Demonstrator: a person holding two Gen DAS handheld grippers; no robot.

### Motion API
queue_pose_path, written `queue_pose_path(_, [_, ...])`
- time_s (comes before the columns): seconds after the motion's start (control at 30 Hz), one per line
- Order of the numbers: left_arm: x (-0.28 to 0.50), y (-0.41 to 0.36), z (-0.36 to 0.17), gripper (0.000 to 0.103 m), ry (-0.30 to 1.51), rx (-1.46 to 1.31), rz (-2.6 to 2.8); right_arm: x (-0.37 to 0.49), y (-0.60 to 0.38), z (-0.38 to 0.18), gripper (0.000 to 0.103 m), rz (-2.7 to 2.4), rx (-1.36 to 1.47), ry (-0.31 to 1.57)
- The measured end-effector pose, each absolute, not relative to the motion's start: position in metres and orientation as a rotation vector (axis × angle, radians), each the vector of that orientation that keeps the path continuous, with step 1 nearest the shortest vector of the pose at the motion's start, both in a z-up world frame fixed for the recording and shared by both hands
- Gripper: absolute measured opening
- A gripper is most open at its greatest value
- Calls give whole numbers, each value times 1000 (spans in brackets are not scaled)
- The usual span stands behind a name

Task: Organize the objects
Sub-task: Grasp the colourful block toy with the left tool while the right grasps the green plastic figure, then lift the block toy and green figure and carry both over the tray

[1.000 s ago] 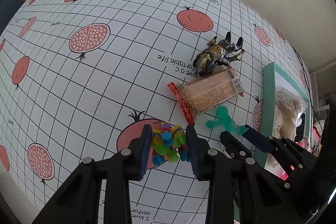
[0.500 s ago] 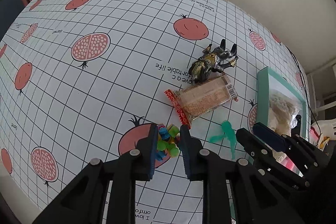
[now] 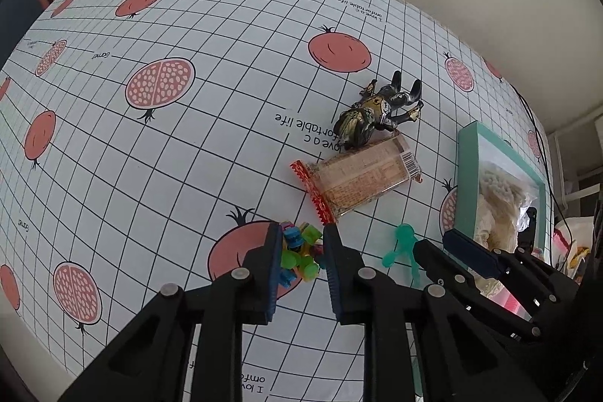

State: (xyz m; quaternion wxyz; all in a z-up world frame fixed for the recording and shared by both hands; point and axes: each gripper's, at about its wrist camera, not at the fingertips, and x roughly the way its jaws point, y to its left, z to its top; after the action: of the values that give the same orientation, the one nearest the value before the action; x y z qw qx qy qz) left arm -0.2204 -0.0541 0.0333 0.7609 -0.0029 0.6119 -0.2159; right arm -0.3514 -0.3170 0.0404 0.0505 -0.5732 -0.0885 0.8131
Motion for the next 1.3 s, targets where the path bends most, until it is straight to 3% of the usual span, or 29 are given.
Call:
queue_pose_path(0.13, [-220, -52, 38, 24, 1326, -24, -468, -352, -318, 35, 31, 2466, -1761, -287])
queue_pose_path(0.23, [-221, -53, 41, 32, 1318, -31, -464, -352, -318, 32, 31, 2458, -1768, -306])
queue_pose_path(0.33, [-222, -54, 43, 40, 1315, -38, -463, -352, -318, 29, 21, 2463, -1782, -304])
queue_pose_path(0.47, [-223, -57, 40, 43, 1324, -23, -460, -353, -316, 26, 11, 2471, -1796, -270])
queue_pose_path(1.1, [-224, -62, 16, 44, 1385, -65, -360, -351, -312, 36, 11, 2501, -1778, -269])
queue_pose_path(1.3, [-225, -60, 17, 39, 1372, -73, -339, -351, -311, 42, 11, 2510, -1766, -264])
